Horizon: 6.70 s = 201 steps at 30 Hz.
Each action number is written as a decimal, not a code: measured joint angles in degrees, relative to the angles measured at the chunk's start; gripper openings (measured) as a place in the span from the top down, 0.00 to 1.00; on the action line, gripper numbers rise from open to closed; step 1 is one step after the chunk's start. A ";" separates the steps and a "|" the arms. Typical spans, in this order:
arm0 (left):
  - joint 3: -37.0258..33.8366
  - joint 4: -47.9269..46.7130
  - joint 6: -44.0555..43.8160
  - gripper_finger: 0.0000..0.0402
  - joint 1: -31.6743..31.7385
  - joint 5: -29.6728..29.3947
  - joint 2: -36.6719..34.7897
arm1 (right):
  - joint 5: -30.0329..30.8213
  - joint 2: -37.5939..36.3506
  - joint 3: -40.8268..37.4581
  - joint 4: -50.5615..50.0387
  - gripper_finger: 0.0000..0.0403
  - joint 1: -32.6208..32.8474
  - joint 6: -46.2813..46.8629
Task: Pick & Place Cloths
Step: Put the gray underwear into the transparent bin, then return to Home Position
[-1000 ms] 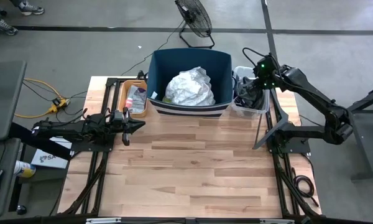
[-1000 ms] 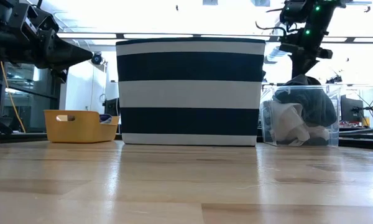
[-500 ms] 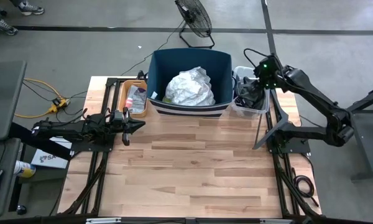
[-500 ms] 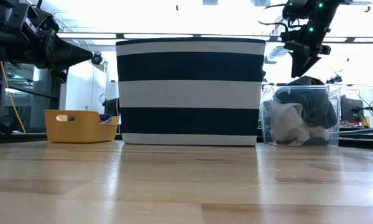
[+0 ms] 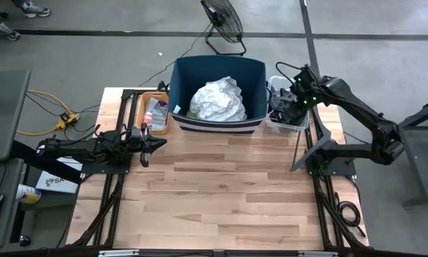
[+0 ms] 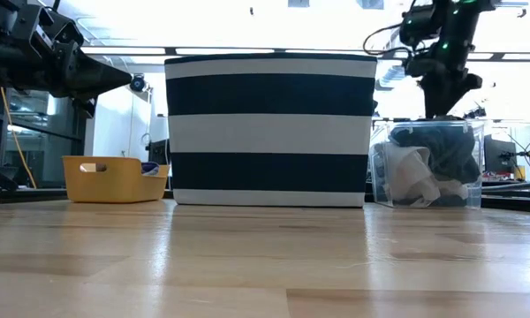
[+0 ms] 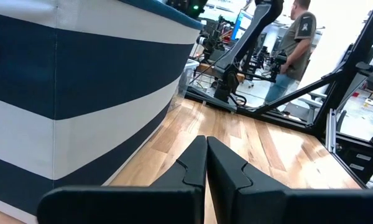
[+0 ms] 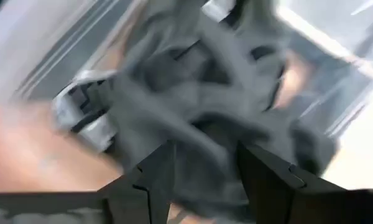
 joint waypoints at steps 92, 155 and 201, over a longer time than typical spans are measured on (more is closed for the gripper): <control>0.00 0.02 0.00 0.97 0.00 0.00 0.02 | 6.46 -39.17 -59.18 107.83 0.60 50.42 31.24; 0.00 0.00 0.00 0.97 0.02 0.00 0.02 | -13.47 -55.54 -61.55 83.20 0.60 52.30 9.91; 0.00 0.00 0.00 0.97 0.02 0.00 0.02 | -2.66 -55.52 -61.55 77.90 0.60 52.30 3.96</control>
